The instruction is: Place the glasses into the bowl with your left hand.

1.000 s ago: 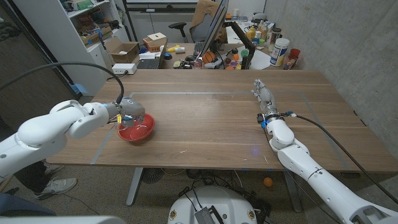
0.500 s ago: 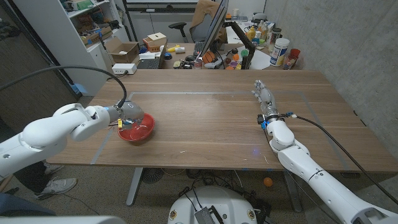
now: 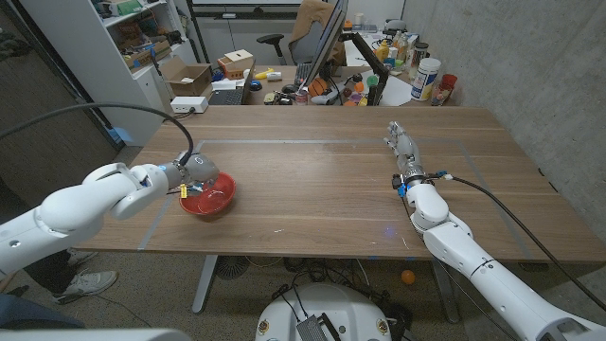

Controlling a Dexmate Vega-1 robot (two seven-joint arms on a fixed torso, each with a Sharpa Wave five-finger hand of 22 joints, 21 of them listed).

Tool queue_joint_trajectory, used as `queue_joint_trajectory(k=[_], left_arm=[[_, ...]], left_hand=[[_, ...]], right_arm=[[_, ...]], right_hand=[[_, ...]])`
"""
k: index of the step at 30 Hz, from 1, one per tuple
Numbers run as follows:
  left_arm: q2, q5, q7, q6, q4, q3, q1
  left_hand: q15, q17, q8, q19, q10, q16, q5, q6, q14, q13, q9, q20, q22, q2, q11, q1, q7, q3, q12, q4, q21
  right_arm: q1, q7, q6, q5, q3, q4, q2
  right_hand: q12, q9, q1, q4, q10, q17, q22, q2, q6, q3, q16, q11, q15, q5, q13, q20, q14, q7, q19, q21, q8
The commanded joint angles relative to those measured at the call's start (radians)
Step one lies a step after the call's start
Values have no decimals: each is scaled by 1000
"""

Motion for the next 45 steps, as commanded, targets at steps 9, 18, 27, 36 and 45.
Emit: queue_joint_trajectory(k=[9, 18, 27, 36, 45], left_arm=[[45, 93, 91, 132, 25, 162, -52], [74, 98, 111, 200, 19, 205, -63], [78, 137, 167, 281, 14, 254, -71], [82, 135, 205, 328, 14, 286, -87], [74, 109, 212, 377, 1, 302, -103]], left_hand=[[-7, 0, -14, -6, 103, -1, 5, -9, 12, 4, 5, -51, -2, 47, -113, 17, 2, -25, -18, 14, 14], [3, -13, -56, 7, 87, -30, 13, -67, 6, -25, -7, -55, -11, 19, -100, -141, -14, -79, -68, 76, 15], [8, -16, -65, 46, 92, -48, 24, -80, 10, -35, -17, -55, -18, -41, -82, -317, -26, -148, -96, 151, -9], [10, -17, -64, 67, 100, -53, 30, -80, 12, -34, -19, -56, -20, -58, -79, -376, -25, -170, -102, 180, -24], [11, -17, -66, 97, 101, -57, 38, -80, 17, -39, -21, -50, -22, -65, -64, -441, -12, -190, -116, 219, -47]], right_arm=[[-7, -18, -11, -8, 6, -15, -3], [3, -12, -7, -6, 2, 0, 4], [9, -11, -6, -6, 1, 9, 7], [12, -9, -11, -3, 2, 12, 5], [20, -5, -12, -4, -2, 22, 6]], right_hand=[[1, 2, -5, -1, 5, 2, 5, 61, 7, 5, -3, 1, -3, 10, 6, -69, 9, 3, -6, -1, 3], [1, 2, -5, -2, 5, 1, 5, 61, 8, 5, -3, -1, -3, 10, 6, -69, 9, 4, -6, -1, 3], [2, 2, -5, -2, 7, 1, 5, 61, 8, 5, -3, 2, -3, 10, 6, -70, 10, 5, -6, -1, 3], [1, 2, -4, -2, 6, 1, 5, 61, 9, 5, -3, 2, -3, 11, 6, -70, 11, 5, -6, -1, 3], [1, 2, -4, -2, 6, 1, 5, 61, 8, 5, -3, 0, -2, 11, 6, -71, 11, 5, -10, -2, 3]])
